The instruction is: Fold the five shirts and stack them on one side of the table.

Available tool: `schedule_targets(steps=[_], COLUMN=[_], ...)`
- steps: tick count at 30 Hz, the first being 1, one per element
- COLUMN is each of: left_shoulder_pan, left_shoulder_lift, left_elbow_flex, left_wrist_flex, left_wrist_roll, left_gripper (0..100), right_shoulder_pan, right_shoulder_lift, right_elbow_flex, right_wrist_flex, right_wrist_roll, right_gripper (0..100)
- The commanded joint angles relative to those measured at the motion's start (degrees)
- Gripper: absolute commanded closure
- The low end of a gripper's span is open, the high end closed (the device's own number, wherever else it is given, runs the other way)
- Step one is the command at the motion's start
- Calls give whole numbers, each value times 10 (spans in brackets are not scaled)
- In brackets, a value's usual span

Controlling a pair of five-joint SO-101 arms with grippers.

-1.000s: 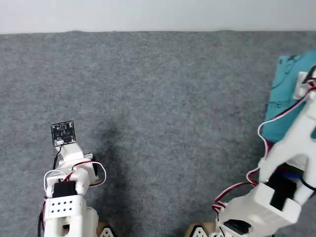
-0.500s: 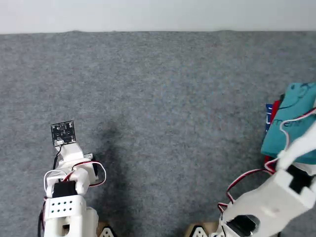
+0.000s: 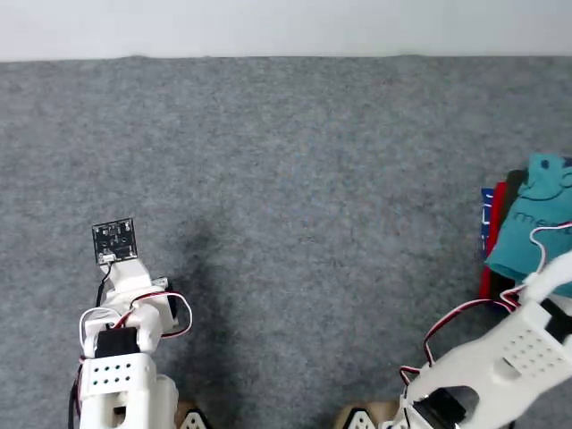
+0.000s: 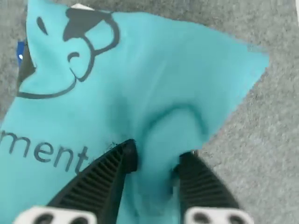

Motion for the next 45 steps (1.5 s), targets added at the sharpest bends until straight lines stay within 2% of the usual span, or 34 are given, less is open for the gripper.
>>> schedule_targets(steps=[1, 8, 10, 13, 16, 19, 25, 29, 39, 45], left_shoulder_pan=[-1, -1, -1, -1, -1, -1, -1, -1, -1, -1], left_shoulder_lift=[-4, -4, -4, -4, -4, -4, -4, -4, -4, -4], left_elbow_flex=[-3, -3, -3, -3, -3, -3, -3, -3, -3, -3], left_wrist_flex=[-12, -12, -12, -12, -12, -12, -12, -12, -12, -12], left_wrist_roll=[4, 4, 4, 4, 4, 4, 4, 4, 4, 4], left_gripper=[985, 985, 985, 985, 985, 985, 985, 985, 985, 985], right_shoulder_pan=[6, -9, -16, -9, 23, 63, 107, 97, 24, 8], right_shoulder_lift=[-68, -138, -135, -113, -80, -29, 113, 124, 42, 126], right_elbow_flex=[-21, -21, -19, -20, -20, -20, -24, -60, -251, -231], right_wrist_flex=[39, 98, 116, 138, 159, 159, 138, 136, 159, 26], right_wrist_roll=[1, -18, -14, -13, -13, -13, 24, 28, 29, 30], right_gripper=[699, 726, 810, 998, 944, 994, 990, 990, 990, 990])
